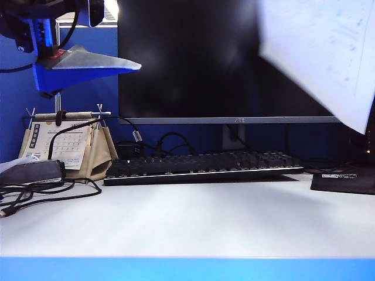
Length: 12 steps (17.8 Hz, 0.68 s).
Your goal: Put a wrinkled paper upside down.
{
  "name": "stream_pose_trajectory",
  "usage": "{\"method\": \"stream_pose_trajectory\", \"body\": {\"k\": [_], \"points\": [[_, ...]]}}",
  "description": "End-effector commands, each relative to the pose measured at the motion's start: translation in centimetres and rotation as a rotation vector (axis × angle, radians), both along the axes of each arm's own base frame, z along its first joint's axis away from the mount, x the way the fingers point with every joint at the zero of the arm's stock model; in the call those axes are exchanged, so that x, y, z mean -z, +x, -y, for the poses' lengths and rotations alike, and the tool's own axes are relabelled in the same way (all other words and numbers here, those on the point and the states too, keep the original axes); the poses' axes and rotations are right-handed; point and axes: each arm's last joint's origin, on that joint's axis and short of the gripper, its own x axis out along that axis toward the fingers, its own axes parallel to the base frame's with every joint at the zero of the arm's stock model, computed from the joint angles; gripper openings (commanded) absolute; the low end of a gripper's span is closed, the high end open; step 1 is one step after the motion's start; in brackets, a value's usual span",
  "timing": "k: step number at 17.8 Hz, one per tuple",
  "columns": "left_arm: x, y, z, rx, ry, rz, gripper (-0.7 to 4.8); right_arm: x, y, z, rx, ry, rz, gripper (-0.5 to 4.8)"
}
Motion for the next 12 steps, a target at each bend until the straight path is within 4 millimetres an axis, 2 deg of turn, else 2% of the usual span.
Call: {"method": "stream_pose_trajectory", "body": {"k": [1,6,12], "points": [[-0.3,0.0,0.0,0.014,-0.015,0.022,3.95,1.8,0.3,-2.5,-0.031,-0.140,-0.084,-0.06],[-0.3,0.0,0.0,0.022,-0.020,0.026,3.95,7.8,1.6,-6.6,-0.131,-0.216,-0.213,-0.06],[-0.5,-0.2,0.0,0.043,-0.032,0.024,3.95,15.2,1.7,-7.7,-0.195,-0.140,-0.324,-0.06]]}}
